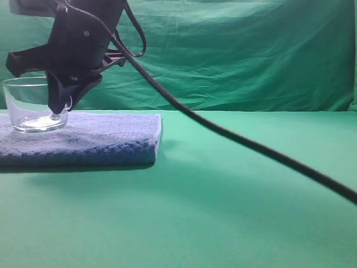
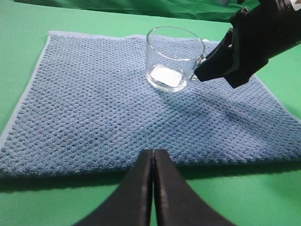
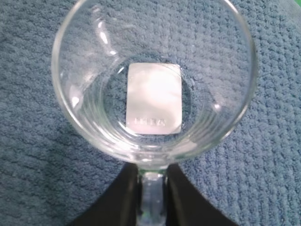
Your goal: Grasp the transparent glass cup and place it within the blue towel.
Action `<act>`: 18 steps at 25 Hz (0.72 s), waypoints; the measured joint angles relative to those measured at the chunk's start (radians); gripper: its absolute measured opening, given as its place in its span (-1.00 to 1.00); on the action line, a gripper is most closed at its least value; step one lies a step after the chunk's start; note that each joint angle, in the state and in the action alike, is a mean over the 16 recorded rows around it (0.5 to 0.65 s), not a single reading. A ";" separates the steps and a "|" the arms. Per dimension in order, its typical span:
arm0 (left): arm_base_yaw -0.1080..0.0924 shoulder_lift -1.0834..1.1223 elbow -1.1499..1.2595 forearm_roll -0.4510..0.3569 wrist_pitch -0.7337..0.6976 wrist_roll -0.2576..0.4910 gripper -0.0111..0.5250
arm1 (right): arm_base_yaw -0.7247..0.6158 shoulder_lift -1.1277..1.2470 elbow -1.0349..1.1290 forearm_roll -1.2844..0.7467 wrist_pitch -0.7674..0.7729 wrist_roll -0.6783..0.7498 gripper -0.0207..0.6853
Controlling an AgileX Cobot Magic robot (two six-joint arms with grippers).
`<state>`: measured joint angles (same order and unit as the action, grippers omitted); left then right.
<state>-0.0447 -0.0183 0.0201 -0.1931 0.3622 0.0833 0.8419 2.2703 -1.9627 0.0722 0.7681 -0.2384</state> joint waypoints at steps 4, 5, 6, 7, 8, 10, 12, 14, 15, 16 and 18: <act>0.000 0.000 0.000 0.000 0.000 0.000 -0.96 | -0.002 -0.076 -0.002 0.005 0.121 0.041 -0.04; 0.000 0.000 0.000 0.000 0.000 0.000 -0.96 | -0.003 -0.100 -0.003 0.004 0.154 0.056 -0.09; 0.000 0.000 0.000 0.000 0.000 0.000 -0.96 | -0.003 -0.126 -0.003 0.002 0.187 0.072 -0.14; 0.000 0.000 0.000 0.000 0.000 0.000 -0.96 | -0.003 -0.153 -0.002 -0.001 0.219 0.090 -0.21; 0.000 0.000 0.000 0.000 0.000 0.000 -0.96 | -0.003 -0.182 -0.001 -0.004 0.248 0.108 -0.28; 0.000 0.000 0.000 0.000 0.000 0.000 -0.96 | -0.001 -0.246 0.010 -0.015 0.299 0.145 -0.45; 0.000 0.000 0.000 0.000 0.000 0.000 -0.96 | 0.002 -0.318 0.033 -0.029 0.333 0.179 -0.62; 0.000 0.000 0.000 0.000 0.000 0.000 -0.96 | 0.007 -0.395 0.071 -0.042 0.350 0.207 -0.78; 0.000 0.000 0.000 0.000 0.000 0.000 -0.96 | 0.009 -0.436 0.097 -0.048 0.351 0.220 -0.84; 0.000 0.000 0.000 0.000 0.000 0.000 -0.96 | 0.011 -0.477 0.126 -0.055 0.348 0.232 -0.88; 0.000 0.000 0.000 0.000 0.000 0.000 -0.96 | 0.016 -0.562 0.197 -0.068 0.327 0.253 -0.92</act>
<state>-0.0447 -0.0183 0.0201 -0.1931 0.3622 0.0833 0.8579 1.7078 -1.7656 0.0040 1.0953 0.0145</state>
